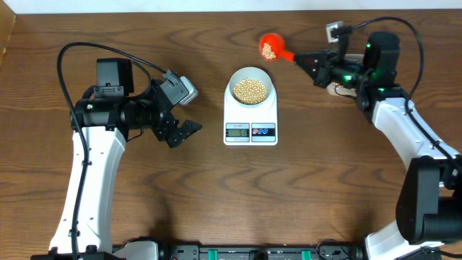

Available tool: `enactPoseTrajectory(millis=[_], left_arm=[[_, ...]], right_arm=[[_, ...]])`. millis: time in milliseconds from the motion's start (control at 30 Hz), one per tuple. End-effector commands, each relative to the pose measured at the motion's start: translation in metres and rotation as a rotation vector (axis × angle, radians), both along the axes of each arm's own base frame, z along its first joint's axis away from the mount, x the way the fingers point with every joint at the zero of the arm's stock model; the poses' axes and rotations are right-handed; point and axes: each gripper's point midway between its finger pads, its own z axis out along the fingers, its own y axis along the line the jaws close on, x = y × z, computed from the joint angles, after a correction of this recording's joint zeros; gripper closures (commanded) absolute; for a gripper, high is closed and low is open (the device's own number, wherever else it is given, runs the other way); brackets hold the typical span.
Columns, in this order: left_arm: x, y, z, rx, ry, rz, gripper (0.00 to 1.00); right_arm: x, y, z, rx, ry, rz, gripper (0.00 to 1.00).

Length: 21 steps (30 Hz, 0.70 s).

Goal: Scoop item into bowl and weigh 50g on scale
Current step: 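Carry the empty red scoop back over the soybean tub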

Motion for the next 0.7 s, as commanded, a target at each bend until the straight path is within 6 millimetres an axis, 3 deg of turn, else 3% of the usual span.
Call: enactPoseTrajectory(millis=[0, 267, 667], left_arm=[[0.001, -0.001, 0.010, -0.001, -0.035, -0.016, 0.02], [0.001, -0.001, 0.010, -0.001, -0.035, -0.016, 0.02], [0.001, -0.001, 0.010, -0.001, -0.036, -0.016, 0.02]], right_arm=[[0.003, -0.018, 0.002, 0.042, 0.041, -0.023, 0.99], [0.006, -0.067, 0.004, 0.084, 0.068, -0.080, 0.99], [-0.004, -0.156, -0.021, 0.050, 0.133, -0.237, 0.99]])
